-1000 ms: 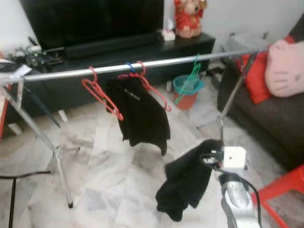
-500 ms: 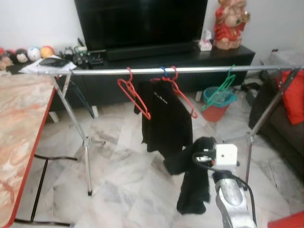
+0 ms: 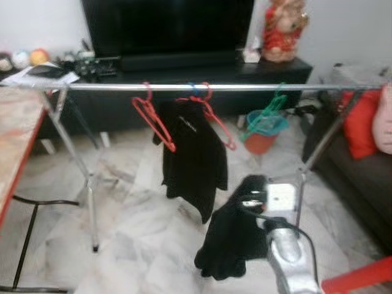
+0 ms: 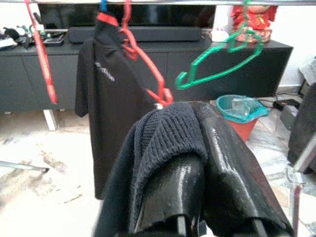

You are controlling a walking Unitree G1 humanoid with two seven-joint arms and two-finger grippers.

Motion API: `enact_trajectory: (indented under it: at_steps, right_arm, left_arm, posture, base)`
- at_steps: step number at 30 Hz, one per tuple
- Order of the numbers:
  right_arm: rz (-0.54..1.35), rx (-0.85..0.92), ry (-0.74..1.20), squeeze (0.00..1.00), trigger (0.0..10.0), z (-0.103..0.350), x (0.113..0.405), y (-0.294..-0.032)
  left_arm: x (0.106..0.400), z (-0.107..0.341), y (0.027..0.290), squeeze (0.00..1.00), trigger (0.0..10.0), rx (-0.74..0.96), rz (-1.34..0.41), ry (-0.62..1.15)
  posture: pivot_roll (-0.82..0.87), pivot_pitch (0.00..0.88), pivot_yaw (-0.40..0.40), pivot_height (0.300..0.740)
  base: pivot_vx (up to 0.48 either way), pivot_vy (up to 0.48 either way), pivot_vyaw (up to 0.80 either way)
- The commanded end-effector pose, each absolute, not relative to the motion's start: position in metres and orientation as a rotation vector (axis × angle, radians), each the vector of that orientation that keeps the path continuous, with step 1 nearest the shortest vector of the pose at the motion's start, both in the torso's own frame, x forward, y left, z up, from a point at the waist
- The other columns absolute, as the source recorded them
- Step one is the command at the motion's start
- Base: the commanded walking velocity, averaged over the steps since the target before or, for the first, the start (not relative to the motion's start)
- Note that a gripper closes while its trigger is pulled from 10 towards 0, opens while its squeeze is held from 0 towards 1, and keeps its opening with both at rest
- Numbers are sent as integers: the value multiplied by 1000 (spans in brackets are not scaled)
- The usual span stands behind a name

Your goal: Hang hanger

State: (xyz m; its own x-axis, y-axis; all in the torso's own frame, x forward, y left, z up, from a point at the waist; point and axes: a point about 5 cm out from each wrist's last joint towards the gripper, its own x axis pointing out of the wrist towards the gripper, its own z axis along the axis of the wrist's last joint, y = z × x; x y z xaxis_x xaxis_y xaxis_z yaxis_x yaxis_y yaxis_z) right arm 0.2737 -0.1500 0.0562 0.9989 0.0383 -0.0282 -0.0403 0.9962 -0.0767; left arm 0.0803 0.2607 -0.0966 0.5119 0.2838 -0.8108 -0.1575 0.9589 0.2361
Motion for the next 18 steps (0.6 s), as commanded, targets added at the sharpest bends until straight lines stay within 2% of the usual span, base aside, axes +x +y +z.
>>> enact_trajectory:
  at_steps: [1,18]
  right_arm:
    - [10,-88,-2,0,10000,63,275,-161]
    - [12,-78,1,0,10000,63,277,-159]
  left_arm:
    - [73,-100,256,0,10000,124,259,1026]
    - [75,-100,256,0,10000,122,260,1023]
  posture:
    - [-10,0,-3,740]
    - [-10,0,-8,740]
  base:
    - [0,-379,0]
    - [0,-379,0]
